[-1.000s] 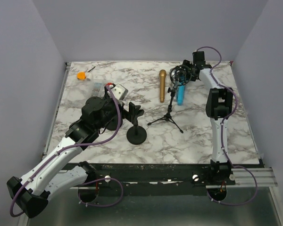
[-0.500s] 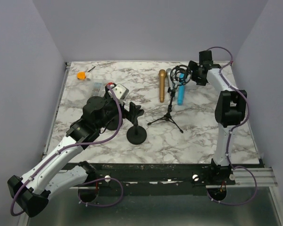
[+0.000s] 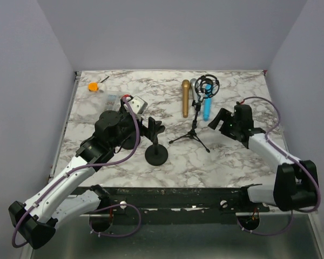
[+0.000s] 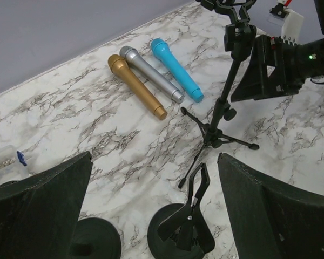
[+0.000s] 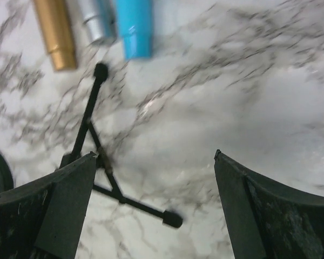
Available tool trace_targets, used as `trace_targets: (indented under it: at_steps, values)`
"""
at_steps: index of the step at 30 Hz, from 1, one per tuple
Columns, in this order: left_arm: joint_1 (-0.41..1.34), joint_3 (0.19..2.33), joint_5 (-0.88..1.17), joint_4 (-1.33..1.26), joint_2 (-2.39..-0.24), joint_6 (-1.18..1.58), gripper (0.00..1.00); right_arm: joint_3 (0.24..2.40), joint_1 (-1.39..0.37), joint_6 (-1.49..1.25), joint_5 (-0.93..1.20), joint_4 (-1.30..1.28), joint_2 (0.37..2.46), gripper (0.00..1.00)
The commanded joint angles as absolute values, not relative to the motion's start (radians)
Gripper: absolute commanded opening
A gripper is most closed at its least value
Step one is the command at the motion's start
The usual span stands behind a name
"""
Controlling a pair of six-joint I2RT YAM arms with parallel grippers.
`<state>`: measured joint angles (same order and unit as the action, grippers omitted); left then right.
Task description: Remove the microphone from the stand
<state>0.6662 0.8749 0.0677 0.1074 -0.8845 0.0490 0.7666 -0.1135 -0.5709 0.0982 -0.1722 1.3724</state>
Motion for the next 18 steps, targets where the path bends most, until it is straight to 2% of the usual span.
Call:
trace_targets:
  at_steps: [1, 5, 8, 9, 11, 12, 15, 18]
  values:
    - [0.672, 0.886, 0.095, 0.115, -0.877, 0.055, 0.99, 0.629, -0.238, -0.619, 0.061, -0.017, 1.167, 0.9]
    - [0.672, 0.887, 0.086, 0.118, -0.884, 0.051, 0.99, 0.521, -0.29, -0.655, 0.177, 0.072, 1.014, 0.91]
    - [0.671, 0.887, 0.086, 0.118, -0.891, 0.051, 0.99, 0.477, -0.305, -0.722, 0.28, 0.14, 0.973, 0.9]
    - [0.672, 0.887, 0.088, 0.118, -0.893, 0.051, 0.99, 0.471, -0.305, -0.755, 0.305, 0.16, 0.97, 0.88]
    - [0.671, 0.888, 0.089, 0.121, -0.9, 0.051, 0.98, 0.459, -0.305, -0.805, 0.377, 0.23, 0.977, 0.75]
    - [0.672, 0.889, 0.088, 0.121, -0.901, 0.051, 0.99, 0.454, -0.305, -0.822, 0.411, 0.264, 0.987, 0.73]
    - [0.672, 0.888, 0.083, 0.123, -0.904, 0.048, 0.99, 0.456, -0.305, -0.856, 0.503, 0.348, 1.032, 0.73]
    - [0.672, 0.888, 0.077, 0.124, -0.904, 0.046, 0.99, 0.475, -0.305, -0.86, 0.5, 0.346, 1.066, 0.72]
